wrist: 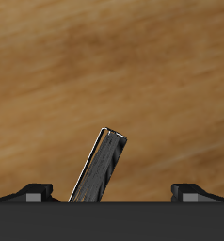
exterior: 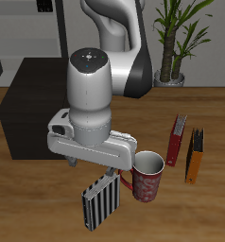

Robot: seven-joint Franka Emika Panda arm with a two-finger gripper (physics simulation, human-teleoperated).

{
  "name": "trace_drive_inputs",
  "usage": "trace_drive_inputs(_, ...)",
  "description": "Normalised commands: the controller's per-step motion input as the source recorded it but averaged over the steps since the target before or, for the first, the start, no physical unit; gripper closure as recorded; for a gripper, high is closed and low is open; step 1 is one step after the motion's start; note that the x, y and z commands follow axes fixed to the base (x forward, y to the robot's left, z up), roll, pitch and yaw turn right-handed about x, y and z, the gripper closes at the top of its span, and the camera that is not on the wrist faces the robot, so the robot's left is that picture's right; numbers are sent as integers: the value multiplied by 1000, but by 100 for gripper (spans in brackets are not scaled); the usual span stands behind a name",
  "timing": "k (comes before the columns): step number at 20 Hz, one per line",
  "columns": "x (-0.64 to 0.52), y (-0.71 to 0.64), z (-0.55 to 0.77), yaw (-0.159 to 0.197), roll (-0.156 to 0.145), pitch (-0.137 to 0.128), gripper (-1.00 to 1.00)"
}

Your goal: Place the striped book in the top region of the shelf

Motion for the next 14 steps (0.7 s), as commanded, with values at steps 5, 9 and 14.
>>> trace_drive_inputs(5,62,87,-354,-22,13,33,-100)
trace_drive_inputs(9,46,72,-256,-31,11,30,-100)
trace_drive_inputs(14,27,44,-375,-17,15,48,-100)
